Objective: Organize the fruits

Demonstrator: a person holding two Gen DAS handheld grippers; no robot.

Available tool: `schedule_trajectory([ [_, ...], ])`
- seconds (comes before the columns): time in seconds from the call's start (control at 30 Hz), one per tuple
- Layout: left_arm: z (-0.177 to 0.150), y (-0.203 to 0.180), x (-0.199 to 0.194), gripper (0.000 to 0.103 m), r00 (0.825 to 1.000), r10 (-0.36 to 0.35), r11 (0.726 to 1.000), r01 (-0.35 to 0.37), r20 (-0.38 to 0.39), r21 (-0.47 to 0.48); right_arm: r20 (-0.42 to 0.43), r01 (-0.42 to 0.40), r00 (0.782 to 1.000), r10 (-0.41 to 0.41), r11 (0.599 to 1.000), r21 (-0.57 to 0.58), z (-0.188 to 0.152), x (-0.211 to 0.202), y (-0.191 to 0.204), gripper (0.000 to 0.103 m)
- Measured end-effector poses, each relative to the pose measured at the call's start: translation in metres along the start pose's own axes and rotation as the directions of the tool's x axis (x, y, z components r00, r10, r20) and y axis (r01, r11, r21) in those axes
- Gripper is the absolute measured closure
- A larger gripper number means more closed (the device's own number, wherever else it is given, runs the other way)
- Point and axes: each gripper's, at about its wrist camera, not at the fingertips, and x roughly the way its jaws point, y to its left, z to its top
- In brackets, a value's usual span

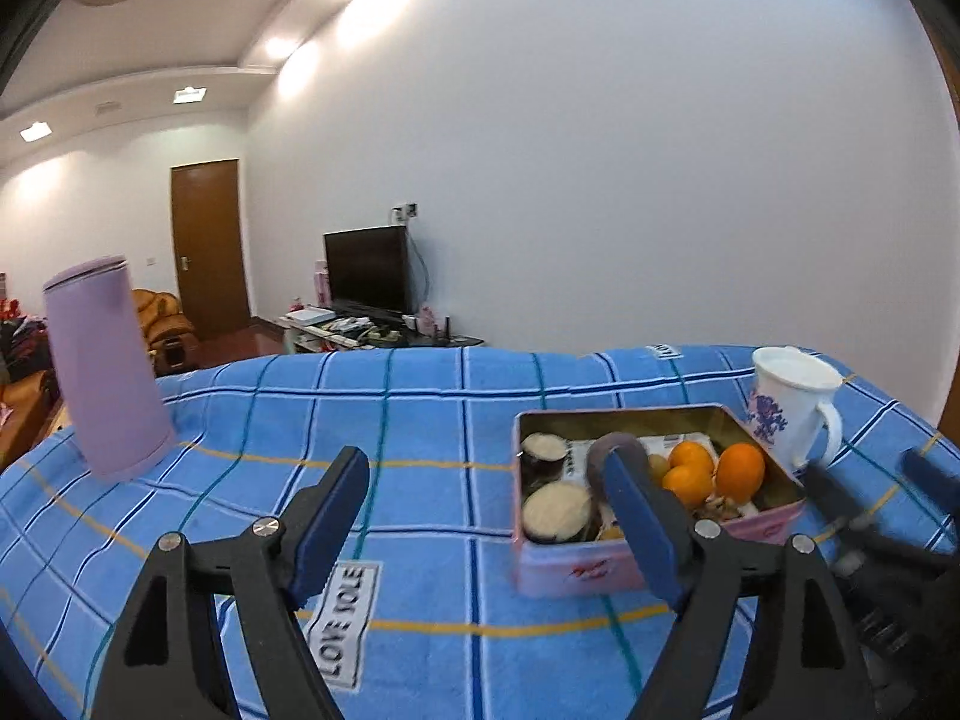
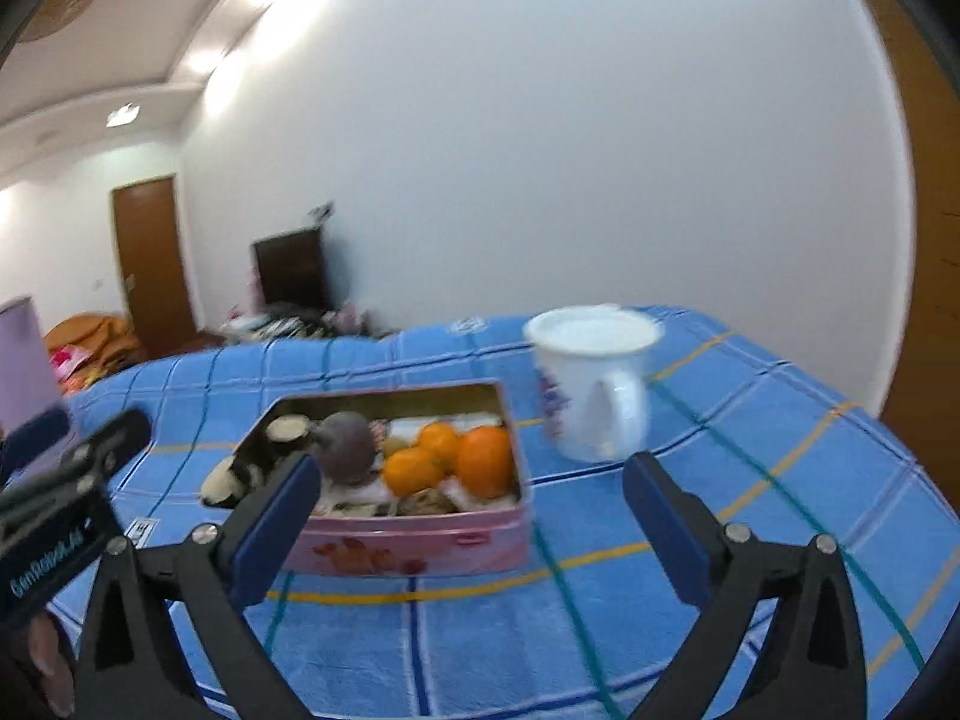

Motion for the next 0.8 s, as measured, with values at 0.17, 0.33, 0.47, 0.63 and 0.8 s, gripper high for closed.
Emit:
schedule_trajectory([
  [0.17, -0.008, 0.003, -0.005, 0.021, 1.0, 0.029, 0.999, -0.029, 0.011, 0.014, 0.105, 0.015, 0.994, -0.024, 0.996, 0.088, 0.0, -0.03, -0.019, 0.0],
  [0.33, -0.015, -0.002, -0.006, 0.021, 0.999, 0.044, 0.998, -0.045, 0.013, 0.049, 0.145, 0.007, 0.989, -0.02, 0.996, 0.091, 0.002, -0.041, -0.018, 0.0],
  [0.47, -0.015, 0.0, -0.008, 0.021, 0.999, 0.048, 0.998, -0.049, 0.024, 0.04, 0.161, 0.011, 0.987, -0.018, 0.999, 0.041, 0.003, -0.043, -0.006, 0.0],
  [0.63, -0.016, -0.001, -0.012, 0.021, 0.998, 0.051, 0.998, -0.053, 0.029, 0.04, 0.18, 0.021, 0.983, -0.019, 1.0, -0.005, 0.002, -0.047, 0.004, 0.0],
  [0.8, -0.017, 0.0, -0.013, 0.021, 0.999, 0.039, 0.999, -0.04, 0.03, 0.031, 0.182, 0.019, 0.983, -0.017, 1.0, -0.009, 0.001, -0.048, 0.006, 0.0],
])
